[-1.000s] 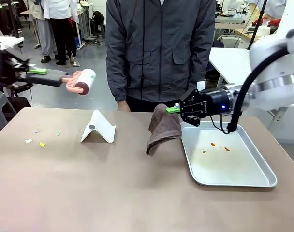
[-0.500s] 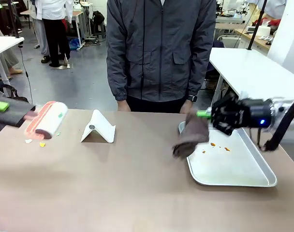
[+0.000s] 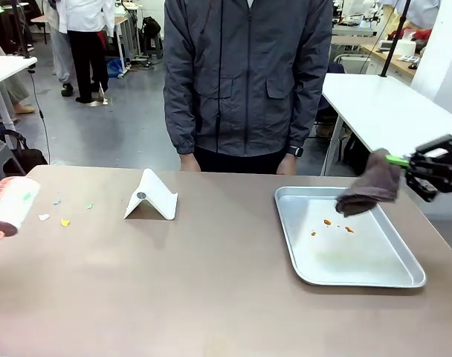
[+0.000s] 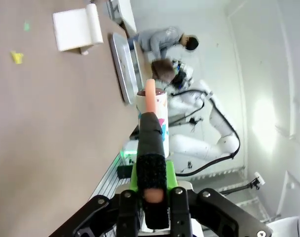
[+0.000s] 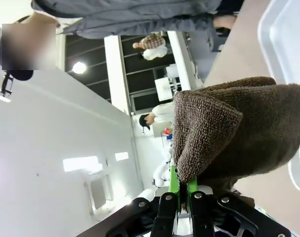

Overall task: Clean the surface of the table.
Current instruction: Hold the Lint Roller with your left hand and the towel with your right hand.

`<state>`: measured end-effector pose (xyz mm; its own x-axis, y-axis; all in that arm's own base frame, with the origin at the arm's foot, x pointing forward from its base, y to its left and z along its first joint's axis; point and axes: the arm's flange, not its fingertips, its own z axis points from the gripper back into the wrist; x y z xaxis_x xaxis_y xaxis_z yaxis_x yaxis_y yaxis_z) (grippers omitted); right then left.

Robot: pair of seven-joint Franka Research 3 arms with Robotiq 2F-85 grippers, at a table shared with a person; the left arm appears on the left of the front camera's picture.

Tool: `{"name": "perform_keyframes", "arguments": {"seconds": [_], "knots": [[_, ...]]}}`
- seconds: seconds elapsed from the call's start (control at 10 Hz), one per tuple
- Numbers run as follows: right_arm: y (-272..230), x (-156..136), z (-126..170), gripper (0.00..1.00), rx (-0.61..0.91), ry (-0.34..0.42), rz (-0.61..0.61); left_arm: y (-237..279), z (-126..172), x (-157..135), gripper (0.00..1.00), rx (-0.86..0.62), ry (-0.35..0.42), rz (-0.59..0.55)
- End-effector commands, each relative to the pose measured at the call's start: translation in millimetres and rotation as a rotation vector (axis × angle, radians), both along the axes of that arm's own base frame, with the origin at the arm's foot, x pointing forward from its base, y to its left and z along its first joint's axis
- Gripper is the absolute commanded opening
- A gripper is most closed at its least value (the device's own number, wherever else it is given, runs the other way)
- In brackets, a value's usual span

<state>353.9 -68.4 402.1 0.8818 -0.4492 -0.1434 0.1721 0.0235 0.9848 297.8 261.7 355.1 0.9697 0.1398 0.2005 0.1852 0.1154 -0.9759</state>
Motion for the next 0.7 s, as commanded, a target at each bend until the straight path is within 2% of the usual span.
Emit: {"name": "perform_keyframes", "arguments": {"seconds": [0.0,0.2,0.3,0.4,0.5,0.6], "knots": [[2,-76,-52,0.0,0.023,-0.07,0.021,24,-7,-5,0.07,-0.102,-0.027,0.098],[-2,-80,-69,0.0,0.042,-0.11,-0.006,29,-21,-9,0.07,-0.137,-0.012,0.103],[-1,-83,-70,0.0,0.039,-0.116,-0.028,19,-21,0,0.07,-0.139,0.013,0.131],[4,-84,-71,0.0,-0.007,-0.174,-0.03,32,-23,-17,0.07,-0.106,0.024,0.118],[-49,-19,-62,0.0,0.033,-0.071,-0.021,32,-23,-17,0.07,-0.106,0.024,0.118],[-49,-19,-62,0.0,0.033,-0.071,-0.021,32,-23,-17,0.07,-0.106,0.024,0.118]]}}
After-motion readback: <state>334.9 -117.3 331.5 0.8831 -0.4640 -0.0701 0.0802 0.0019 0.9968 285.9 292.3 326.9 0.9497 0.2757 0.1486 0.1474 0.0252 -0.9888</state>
